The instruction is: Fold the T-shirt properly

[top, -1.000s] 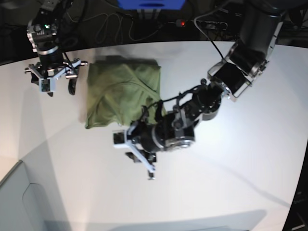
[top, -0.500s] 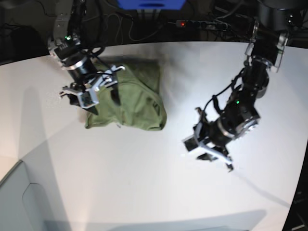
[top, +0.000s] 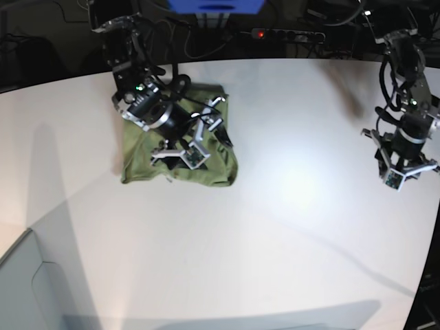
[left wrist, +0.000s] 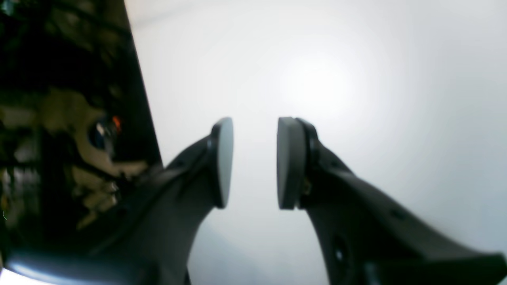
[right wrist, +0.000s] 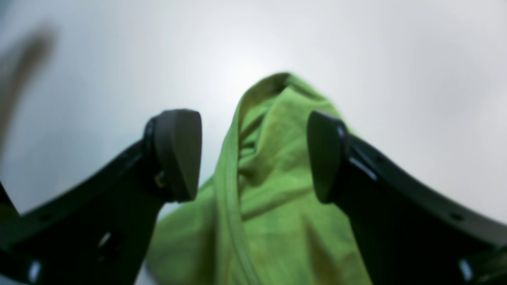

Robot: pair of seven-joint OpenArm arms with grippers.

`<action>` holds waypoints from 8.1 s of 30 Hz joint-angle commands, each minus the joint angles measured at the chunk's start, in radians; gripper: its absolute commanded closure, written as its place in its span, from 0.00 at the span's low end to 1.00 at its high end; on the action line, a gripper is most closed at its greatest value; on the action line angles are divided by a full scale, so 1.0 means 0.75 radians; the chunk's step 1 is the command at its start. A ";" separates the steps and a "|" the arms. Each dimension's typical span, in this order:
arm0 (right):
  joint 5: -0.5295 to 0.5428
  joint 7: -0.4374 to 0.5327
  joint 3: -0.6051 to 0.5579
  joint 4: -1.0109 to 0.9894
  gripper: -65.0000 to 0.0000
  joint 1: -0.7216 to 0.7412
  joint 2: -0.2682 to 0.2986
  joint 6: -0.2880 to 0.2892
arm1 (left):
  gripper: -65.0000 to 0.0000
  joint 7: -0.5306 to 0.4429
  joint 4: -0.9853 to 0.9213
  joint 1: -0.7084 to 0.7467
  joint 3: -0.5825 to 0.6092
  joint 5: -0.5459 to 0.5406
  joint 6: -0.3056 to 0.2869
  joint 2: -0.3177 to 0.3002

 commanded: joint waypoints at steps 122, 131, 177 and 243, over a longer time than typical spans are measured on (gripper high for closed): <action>0.020 0.044 0.385 0.047 0.38 -0.004 -0.075 -0.004 | 0.72 -0.038 -0.028 0.148 -0.153 -0.012 0.001 0.149; 0.020 0.044 0.277 0.296 0.94 -0.225 -0.063 0.000 | 0.72 -0.040 -0.053 0.148 -0.155 -0.012 0.001 0.143; 0.016 0.457 -0.081 -0.186 1.00 -0.225 0.062 0.000 | 0.72 -0.040 -0.041 0.320 -0.363 -0.012 0.001 0.233; 0.012 0.658 0.383 -1.093 1.00 -0.575 0.051 -0.170 | 1.00 -1.184 -2.133 0.250 0.254 -0.030 0.003 0.292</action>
